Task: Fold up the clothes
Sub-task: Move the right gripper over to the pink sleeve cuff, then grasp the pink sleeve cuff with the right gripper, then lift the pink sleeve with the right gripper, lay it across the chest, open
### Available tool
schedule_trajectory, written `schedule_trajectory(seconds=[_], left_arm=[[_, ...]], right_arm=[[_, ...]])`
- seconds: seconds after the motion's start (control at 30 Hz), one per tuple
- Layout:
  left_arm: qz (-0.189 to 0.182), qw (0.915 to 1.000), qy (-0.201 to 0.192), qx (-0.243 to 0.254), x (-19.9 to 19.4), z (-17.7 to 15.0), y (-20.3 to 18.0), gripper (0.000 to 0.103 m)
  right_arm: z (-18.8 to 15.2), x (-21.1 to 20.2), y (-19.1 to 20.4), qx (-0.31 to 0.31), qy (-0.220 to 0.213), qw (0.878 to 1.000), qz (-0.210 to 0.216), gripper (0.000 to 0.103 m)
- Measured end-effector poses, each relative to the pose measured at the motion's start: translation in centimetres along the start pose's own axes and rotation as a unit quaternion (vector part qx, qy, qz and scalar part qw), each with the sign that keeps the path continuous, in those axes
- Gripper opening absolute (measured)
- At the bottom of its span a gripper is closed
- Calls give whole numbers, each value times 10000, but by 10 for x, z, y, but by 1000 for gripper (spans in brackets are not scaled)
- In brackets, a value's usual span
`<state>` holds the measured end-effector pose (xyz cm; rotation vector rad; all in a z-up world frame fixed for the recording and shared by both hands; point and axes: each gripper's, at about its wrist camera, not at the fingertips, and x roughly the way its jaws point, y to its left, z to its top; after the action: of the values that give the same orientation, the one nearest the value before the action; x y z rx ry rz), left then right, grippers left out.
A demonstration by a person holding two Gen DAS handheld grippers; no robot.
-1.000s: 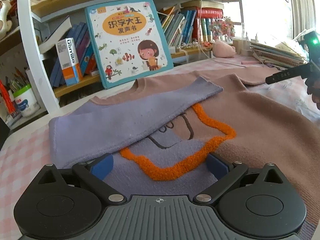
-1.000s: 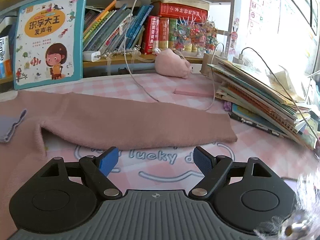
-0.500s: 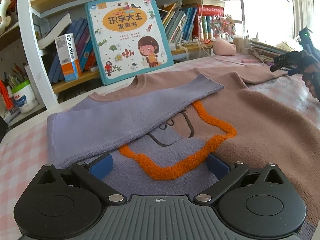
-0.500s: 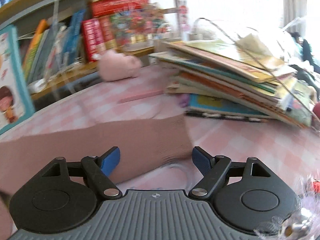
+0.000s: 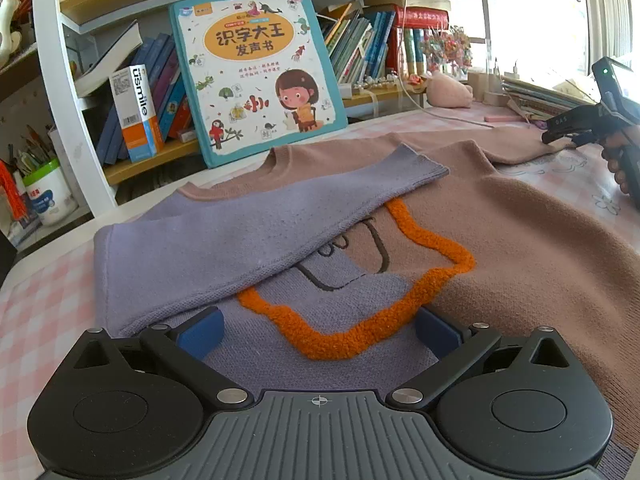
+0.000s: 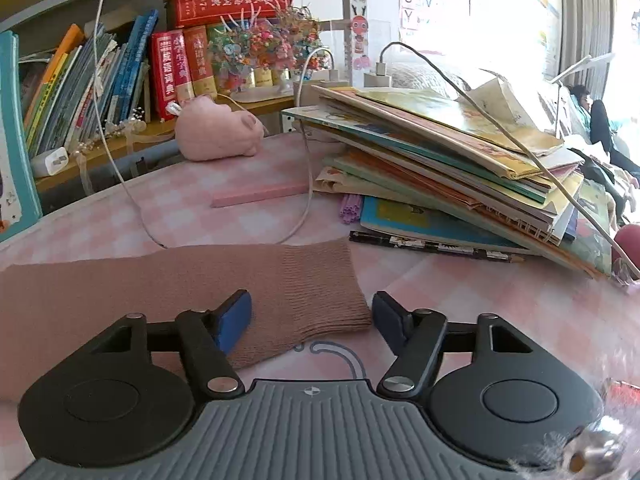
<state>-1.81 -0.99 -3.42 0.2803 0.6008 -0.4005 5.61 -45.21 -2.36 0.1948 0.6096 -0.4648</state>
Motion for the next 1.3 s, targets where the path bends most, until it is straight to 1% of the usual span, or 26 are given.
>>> schedule_trajectory(seconds=[0.03, 0.1, 0.13, 0.2, 0.23, 0.3, 0.4, 0.53, 0.67, 0.83, 0.87, 1.0, 1.1, 1.2, 1.3], left_arm=[[1, 10000, 1, -3, 0, 0, 0, 103], [-6, 10000, 6, -12, 0, 0, -1, 103], [-11, 10000, 9, -16, 0, 0, -1, 103], [-22, 10000, 13, -26, 0, 0, 0, 103], [-26, 10000, 15, -29, 0, 0, 0, 103], [-29, 10000, 17, -28, 0, 0, 0, 103], [-35, 10000, 22, -28, 0, 1, 0, 103], [-40, 10000, 25, -27, 0, 1, 0, 103], [-60, 10000, 35, -44, 0, 1, 1, 103], [-54, 10000, 37, -33, 0, 2, 1, 103], [-57, 10000, 37, -35, 0, 2, 1, 103], [-63, 10000, 38, -24, 1, 2, 3, 103], [-72, 10000, 39, -26, 1, 2, 3, 103], [-113, 9999, 47, -60, 1, 2, 4, 103], [-194, 9997, 55, -155, 1, 2, 7, 103]], right_arm=[[0, 0, 1, -17, -3, 10000, 9, 59], [0, 0, 2, -49, -25, 10000, 80, 45], [0, -1, 3, -85, -39, 9999, 128, 41], [0, -2, 7, -175, -62, 9996, 224, 24], [-1, -3, 9, -230, -72, 9993, 270, 21], [-1, -3, 16, -430, -99, 9988, 227, 15], [-2, -4, 24, -648, -127, 9977, 144, 14], [-2, -3, 21, -580, -135, 9980, 215, 12], [0, -10, 14, -193, -308, 9984, 423, 9], [21, -43, 16, 126, -697, 9938, 853, 9], [27, -51, 19, 109, -777, 9923, 959, 9], [52, -86, 36, -23, -1092, 9841, 1400, 9], [66, -113, 60, -366, -1336, 9765, 1652, 9], [74, -136, 91, -768, -1524, 9653, 1977, 9], [77, -160, 125, -1175, -1645, 9485, 2437, 9]])
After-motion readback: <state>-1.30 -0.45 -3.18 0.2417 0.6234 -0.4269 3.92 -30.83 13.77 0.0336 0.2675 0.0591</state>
